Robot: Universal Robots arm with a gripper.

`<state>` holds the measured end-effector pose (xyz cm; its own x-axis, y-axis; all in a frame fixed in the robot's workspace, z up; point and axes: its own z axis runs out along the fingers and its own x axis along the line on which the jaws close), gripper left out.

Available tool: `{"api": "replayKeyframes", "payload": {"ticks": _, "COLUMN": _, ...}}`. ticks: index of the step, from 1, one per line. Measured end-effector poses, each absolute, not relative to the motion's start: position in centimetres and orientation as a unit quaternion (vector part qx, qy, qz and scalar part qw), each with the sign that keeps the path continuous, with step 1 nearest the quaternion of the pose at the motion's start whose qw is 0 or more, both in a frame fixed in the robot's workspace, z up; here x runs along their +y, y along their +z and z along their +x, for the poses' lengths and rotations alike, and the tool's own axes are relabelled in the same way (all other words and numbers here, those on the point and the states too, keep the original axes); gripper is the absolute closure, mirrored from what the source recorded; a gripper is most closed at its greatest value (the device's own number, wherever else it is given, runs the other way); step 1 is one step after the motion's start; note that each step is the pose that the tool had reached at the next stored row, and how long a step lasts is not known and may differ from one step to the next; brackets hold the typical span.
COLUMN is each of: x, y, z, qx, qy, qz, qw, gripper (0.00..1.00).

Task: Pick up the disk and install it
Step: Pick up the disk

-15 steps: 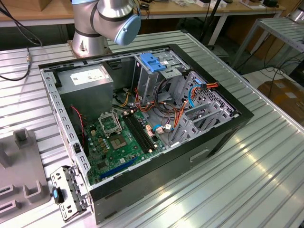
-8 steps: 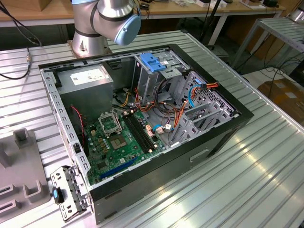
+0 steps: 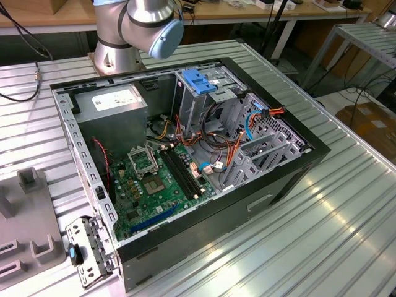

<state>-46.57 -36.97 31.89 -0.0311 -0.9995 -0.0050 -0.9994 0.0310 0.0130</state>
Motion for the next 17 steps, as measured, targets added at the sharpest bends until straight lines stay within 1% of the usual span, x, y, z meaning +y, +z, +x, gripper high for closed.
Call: {"api": "replayKeyframes", "payload": {"ticks": 17, "x": -37.0, "y": 33.4, "z": -46.6, "qx": -0.718, "qy": -0.006, "qz": 0.696, "qw": 0.003, "gripper": 0.63}}
